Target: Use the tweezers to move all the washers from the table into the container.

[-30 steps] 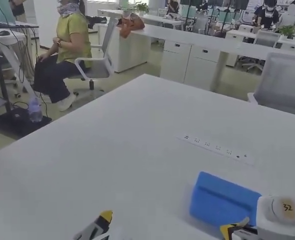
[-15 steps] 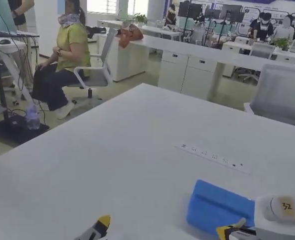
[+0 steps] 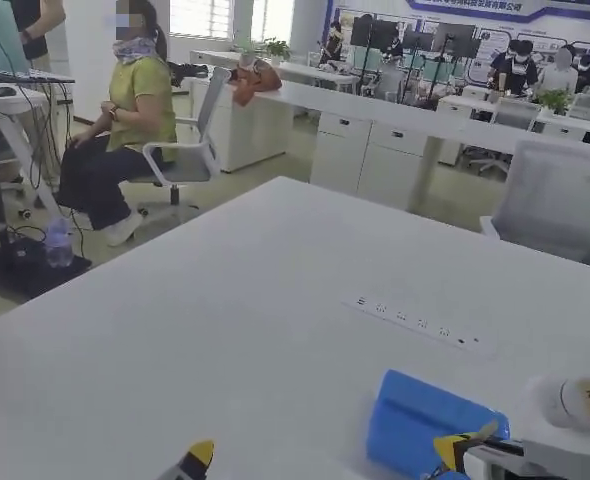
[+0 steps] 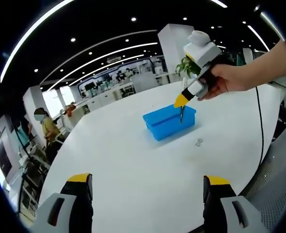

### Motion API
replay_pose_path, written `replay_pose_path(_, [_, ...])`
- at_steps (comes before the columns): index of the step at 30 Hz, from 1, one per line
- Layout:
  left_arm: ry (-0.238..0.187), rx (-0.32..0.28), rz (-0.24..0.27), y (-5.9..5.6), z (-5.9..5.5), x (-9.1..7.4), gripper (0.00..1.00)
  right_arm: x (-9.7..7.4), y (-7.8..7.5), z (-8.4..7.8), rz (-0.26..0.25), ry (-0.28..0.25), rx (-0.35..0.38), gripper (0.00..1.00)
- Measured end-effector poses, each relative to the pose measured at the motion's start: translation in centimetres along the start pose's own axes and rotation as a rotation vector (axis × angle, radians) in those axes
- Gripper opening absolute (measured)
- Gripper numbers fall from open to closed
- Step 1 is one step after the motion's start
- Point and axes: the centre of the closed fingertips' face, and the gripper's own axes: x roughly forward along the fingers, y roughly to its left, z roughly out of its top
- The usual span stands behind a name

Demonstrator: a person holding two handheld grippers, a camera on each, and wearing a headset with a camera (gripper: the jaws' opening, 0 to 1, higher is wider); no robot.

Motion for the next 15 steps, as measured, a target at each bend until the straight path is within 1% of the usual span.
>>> replay_pose_path(4, [-0.001,-0.003,-0.002,0.0,0.0,0.0,0.98,0.1,-0.4,1.2,-0.003,-0.033,0.018,0.02])
replay_pose_path(7, [0.004,-0.002,-0.002,0.0,-0.1,0.1,0.98,0.3,-1.0,2.2,-0.009,-0.064,0.059,0.02])
replay_pose_path(11, [0.006,0.000,-0.006,-0.1,-0.1,0.1,0.98,0.9,-2.3,2.8,-0.036,-0.079,0.067,0.02])
replay_pose_path(12, [0.006,-0.003,-0.007,-0.1,-0.1,0.1,0.98,1.0,-2.2,2.8,-0.043,-0.082,0.070,0.02])
replay_pose_path(15, [0.004,-0.006,-0.010,-0.2,-0.1,0.1,0.98,1.5,-2.4,2.6,-0.074,-0.068,0.049,0.02])
